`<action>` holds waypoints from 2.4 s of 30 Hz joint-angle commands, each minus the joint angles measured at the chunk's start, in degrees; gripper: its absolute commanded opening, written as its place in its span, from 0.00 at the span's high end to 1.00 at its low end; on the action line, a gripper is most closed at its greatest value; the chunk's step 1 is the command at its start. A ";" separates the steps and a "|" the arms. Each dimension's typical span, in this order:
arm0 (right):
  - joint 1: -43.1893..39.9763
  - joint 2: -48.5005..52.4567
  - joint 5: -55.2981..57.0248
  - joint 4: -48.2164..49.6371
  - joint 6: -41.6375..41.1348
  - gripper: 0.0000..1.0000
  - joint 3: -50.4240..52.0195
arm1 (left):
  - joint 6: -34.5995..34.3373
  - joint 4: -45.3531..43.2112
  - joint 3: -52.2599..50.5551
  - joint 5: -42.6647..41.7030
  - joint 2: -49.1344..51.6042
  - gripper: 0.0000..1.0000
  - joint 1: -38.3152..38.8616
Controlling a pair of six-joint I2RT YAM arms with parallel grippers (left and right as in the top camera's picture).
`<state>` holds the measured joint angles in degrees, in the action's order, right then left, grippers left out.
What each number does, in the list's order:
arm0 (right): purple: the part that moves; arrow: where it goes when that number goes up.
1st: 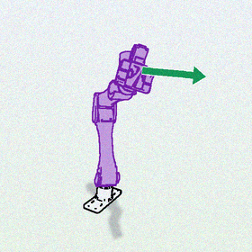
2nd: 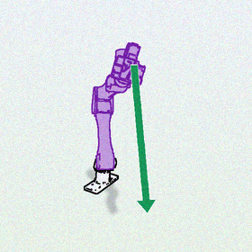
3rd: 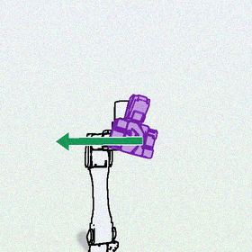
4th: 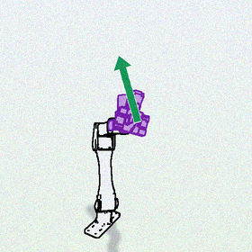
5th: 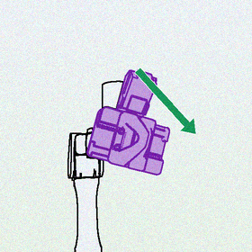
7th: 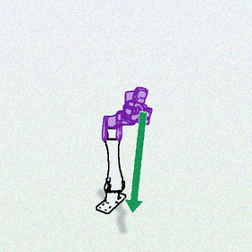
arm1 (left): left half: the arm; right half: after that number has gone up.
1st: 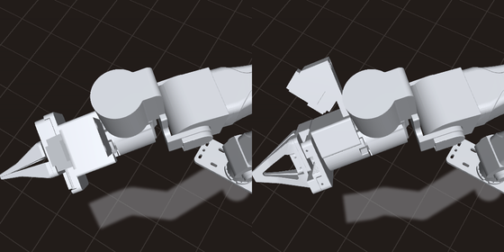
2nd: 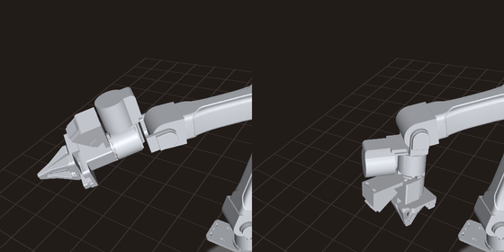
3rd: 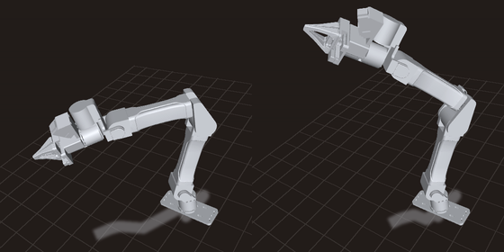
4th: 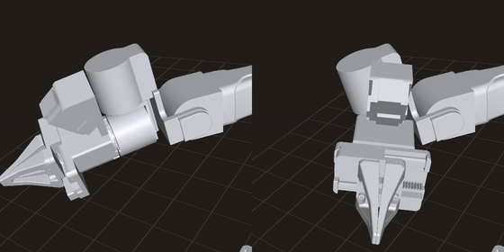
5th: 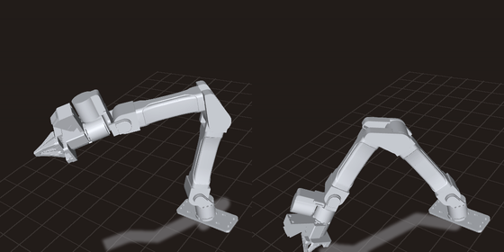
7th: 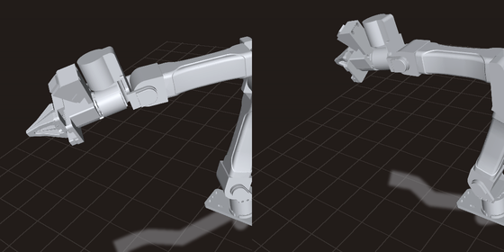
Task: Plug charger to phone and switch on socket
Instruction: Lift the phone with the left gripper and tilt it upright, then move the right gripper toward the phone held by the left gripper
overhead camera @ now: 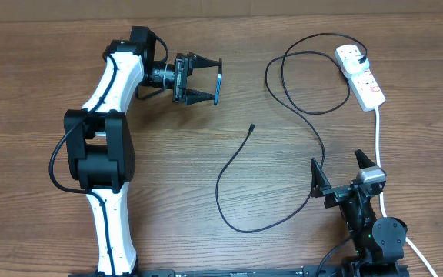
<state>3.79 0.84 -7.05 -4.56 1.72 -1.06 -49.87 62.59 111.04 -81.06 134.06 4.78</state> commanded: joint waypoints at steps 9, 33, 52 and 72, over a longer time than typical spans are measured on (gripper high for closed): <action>0.35 -0.68 0.98 4.96 -1.99 0.00 0.57 | 0.07 -0.04 1.64 -3.45 0.07 0.47 -0.04; 0.31 19.19 -16.24 -6.67 -12.79 0.00 -38.93 | 1.66 -0.04 1.64 -3.21 0.07 0.47 -0.02; 12.48 71.87 -8.41 -52.63 -19.65 0.05 -76.76 | 1.42 -0.02 1.64 3.74 0.07 0.48 3.28; 29.03 85.64 15.69 -42.84 -43.93 0.17 -78.95 | -9.44 -0.02 1.64 9.94 0.07 0.48 8.02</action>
<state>31.44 84.29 5.08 -48.38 -39.18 -78.06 -55.99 62.59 111.04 -69.47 134.06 12.36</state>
